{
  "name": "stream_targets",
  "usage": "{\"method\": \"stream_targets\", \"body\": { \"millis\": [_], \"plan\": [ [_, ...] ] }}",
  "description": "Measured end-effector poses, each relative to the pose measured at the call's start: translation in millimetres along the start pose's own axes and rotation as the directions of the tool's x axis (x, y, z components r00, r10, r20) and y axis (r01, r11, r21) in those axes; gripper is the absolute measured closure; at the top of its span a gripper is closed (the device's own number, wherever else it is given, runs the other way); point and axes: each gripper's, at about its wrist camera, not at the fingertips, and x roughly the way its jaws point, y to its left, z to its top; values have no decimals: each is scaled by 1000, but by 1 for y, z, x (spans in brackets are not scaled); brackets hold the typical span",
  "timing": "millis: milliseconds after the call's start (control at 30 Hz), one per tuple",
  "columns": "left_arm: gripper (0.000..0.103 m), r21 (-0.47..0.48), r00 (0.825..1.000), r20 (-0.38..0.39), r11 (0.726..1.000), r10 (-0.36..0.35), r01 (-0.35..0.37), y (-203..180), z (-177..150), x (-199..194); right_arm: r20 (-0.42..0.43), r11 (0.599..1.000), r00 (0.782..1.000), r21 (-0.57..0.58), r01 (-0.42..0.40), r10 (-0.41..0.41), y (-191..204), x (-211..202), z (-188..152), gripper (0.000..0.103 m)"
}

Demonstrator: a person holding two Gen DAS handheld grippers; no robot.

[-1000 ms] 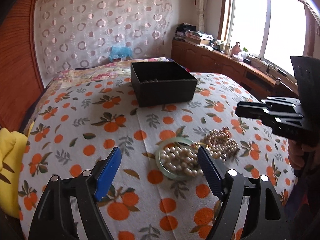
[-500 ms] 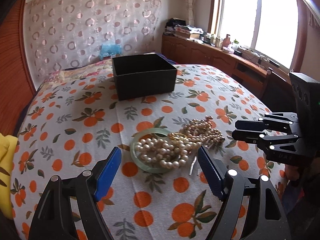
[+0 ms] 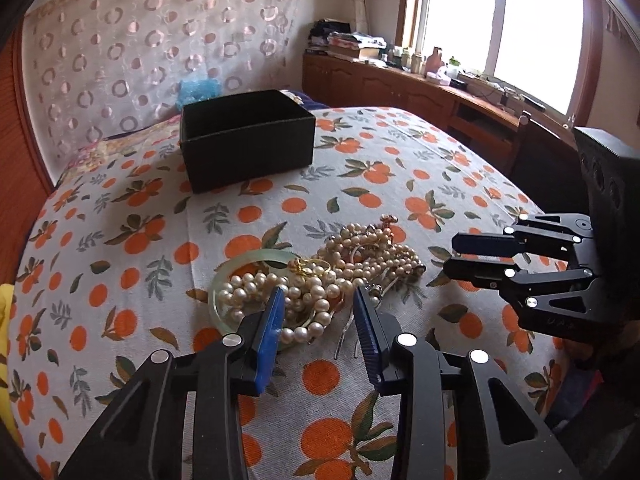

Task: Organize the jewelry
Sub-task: 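Close the left tool on a pearl necklace strand, then lift the pearl necklace with the left tool toward the black box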

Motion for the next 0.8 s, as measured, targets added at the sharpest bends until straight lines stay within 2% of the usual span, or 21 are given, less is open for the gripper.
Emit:
{"method": "stream_targets", "body": {
  "millis": [167,267,300,567,800],
  "plan": [
    [75,1,1000,-14,1000,7,-7,0,0,6,4,1000,1000,4,0,0,0,-1,0,74],
    [95,-5,1000,-19,1000,5,-5,1,0,8,2,1000,1000,1,-3,3,0,-1,1,74],
    [96,-6,1000,-18,1000,1,-1,1,-1,8,2,1000,1000,2,-4,4,0,-1,1,74],
    [96,-23,997,78,1000,-17,19,2,6,-26,-7,1000,1000,-2,-1,1,2,1,2,74],
    [96,-32,982,187,999,-17,24,5,21,-67,-12,1000,1000,0,0,0,2,4,2,74]
  ]
}}
